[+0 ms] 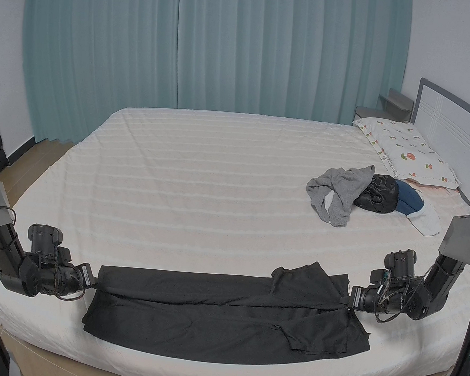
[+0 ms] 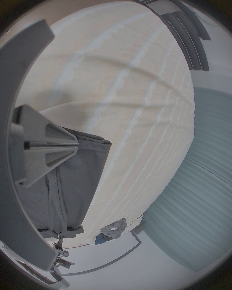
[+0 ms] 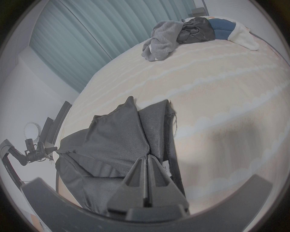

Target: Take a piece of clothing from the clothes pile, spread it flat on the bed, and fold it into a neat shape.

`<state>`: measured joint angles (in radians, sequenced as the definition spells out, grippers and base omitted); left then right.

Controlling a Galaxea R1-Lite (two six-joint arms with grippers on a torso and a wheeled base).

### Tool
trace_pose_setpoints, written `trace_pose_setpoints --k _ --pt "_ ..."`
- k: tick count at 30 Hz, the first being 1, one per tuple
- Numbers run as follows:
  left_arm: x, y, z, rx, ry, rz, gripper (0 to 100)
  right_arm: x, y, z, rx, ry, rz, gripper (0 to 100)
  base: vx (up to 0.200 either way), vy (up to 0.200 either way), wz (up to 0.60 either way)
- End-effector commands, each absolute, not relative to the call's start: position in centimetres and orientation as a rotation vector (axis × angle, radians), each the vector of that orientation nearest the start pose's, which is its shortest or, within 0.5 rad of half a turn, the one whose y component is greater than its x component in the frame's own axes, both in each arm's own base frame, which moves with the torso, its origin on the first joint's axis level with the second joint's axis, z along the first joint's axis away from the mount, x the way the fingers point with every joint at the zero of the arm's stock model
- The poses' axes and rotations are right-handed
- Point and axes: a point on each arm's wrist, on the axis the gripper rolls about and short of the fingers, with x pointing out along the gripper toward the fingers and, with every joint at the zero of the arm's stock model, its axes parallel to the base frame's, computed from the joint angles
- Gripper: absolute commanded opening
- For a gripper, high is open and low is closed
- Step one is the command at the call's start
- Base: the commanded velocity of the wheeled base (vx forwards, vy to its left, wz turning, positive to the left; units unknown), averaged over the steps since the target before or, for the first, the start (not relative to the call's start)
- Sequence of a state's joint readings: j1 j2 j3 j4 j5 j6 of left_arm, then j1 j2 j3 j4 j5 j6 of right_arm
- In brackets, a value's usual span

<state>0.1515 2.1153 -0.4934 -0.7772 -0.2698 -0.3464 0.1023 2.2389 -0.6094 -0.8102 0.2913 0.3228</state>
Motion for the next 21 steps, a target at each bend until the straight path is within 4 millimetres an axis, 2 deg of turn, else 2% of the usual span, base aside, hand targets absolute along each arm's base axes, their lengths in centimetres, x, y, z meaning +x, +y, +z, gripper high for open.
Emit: trace_pose_setpoints --k 1,4,5,6,11,12,16,21 --pt "28.2 3.7 -0.4 -0.508 0.87 0.039 0 31.5 3.9 -2.2 0.379 0.895 0.233 0 0.0 0.0 0.0" --pt "28.3 3.7 -0.6 -0.51 0.868 0.04 0 31.2 3.9 -2.2 0.371 0.901 0.236 0 0.0 0.0 0.0" --pt "28.2 3.7 -0.6 -0.51 0.868 0.04 100 31.2 3.9 -2.2 0.369 0.897 0.237 0 0.0 0.0 0.0" --pt "28.2 3.7 -0.6 -0.513 0.868 0.041 100 31.3 3.9 -2.0 0.371 0.888 0.24 100 0.0 0.0 0.0" --pt "28.3 3.8 -0.2 -0.519 0.851 0.041 100 31.7 3.6 -0.7 0.388 0.825 0.238 100 0.0 0.0 0.0" --pt "28.4 3.9 0.1 -0.519 0.84 0.04 100 31.9 3.6 0.1 0.407 0.799 0.239 100 0.0 0.0 0.0" --pt "28.8 4.0 0.7 -0.547 0.81 0.051 100 32.8 3.6 1.4 0.462 0.755 0.228 100 0.0 0.0 0.0" --pt "30.2 4.1 1.8 -0.644 0.753 0.075 100 34.0 3.8 1.6 0.532 0.736 0.211 100 0.0 0.0 0.0"
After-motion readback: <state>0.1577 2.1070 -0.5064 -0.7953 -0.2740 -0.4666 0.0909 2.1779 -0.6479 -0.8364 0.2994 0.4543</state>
